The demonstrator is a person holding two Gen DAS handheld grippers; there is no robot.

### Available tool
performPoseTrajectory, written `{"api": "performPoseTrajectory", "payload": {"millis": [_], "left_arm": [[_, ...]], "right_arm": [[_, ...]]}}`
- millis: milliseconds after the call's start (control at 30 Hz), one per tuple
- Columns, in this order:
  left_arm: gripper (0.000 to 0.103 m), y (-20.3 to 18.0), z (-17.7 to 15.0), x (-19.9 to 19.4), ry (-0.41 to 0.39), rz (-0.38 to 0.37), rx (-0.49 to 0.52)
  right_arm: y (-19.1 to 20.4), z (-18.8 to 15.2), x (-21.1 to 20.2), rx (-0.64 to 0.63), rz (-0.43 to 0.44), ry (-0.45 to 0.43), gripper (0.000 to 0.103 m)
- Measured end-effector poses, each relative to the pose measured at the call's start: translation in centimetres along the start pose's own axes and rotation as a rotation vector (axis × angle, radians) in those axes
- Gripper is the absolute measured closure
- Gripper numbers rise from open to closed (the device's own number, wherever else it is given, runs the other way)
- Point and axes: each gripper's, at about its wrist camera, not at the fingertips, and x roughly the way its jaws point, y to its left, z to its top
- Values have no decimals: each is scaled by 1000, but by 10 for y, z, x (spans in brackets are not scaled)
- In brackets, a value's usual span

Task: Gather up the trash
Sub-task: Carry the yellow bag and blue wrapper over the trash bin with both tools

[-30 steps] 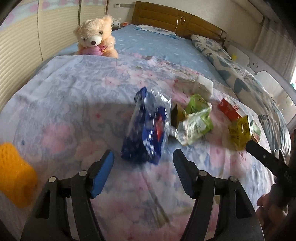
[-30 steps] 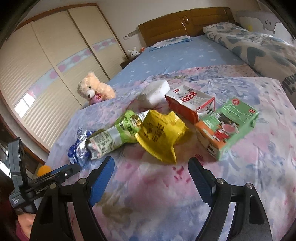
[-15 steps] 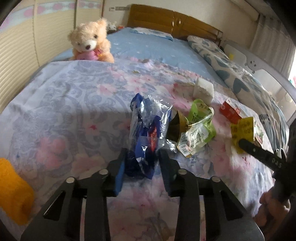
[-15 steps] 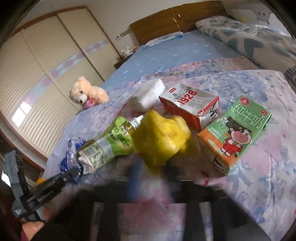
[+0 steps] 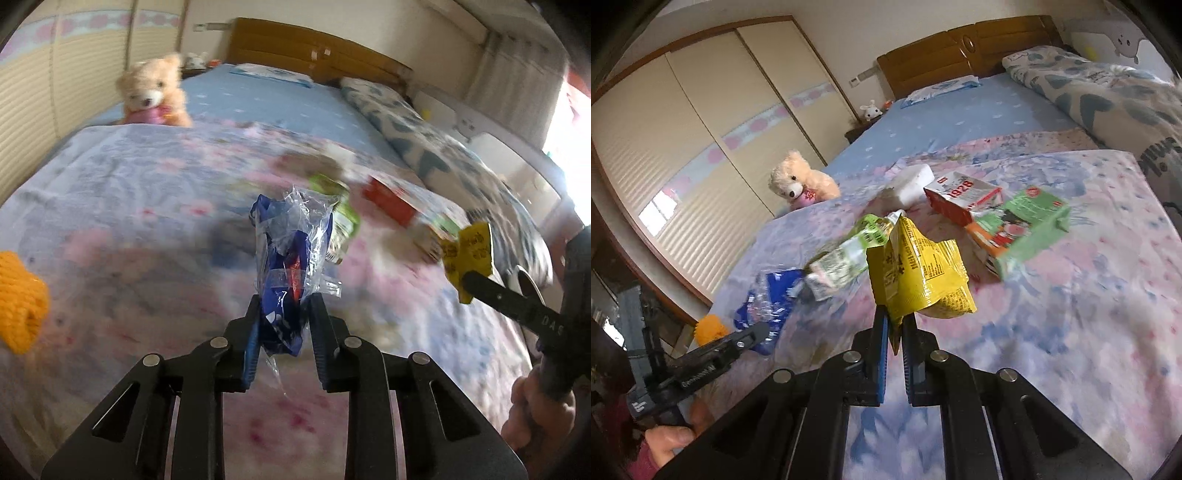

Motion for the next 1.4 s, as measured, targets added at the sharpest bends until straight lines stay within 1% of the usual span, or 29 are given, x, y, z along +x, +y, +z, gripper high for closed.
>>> {"api": "performPoseTrajectory", "payload": {"millis": [300, 533, 767, 1067, 1400], "left_arm": [[80, -71, -9, 0, 27, -115, 116], [80, -128, -13, 3, 47, -194, 198], [80, -178, -18, 10, 76, -226, 282], [80, -226, -23, 15, 93, -268, 355], [80, -270, -24, 24, 110, -307, 413]], "right_arm": [[-27, -20, -53, 32, -42, -32, 96], [-58, -31, -91, 78, -103, -70, 96], [-90, -40, -129, 130, -160, -111, 96], [-126, -43, -172, 183, -234, -161, 96], [-155, -39, -197, 223, -284, -199, 96]]}}
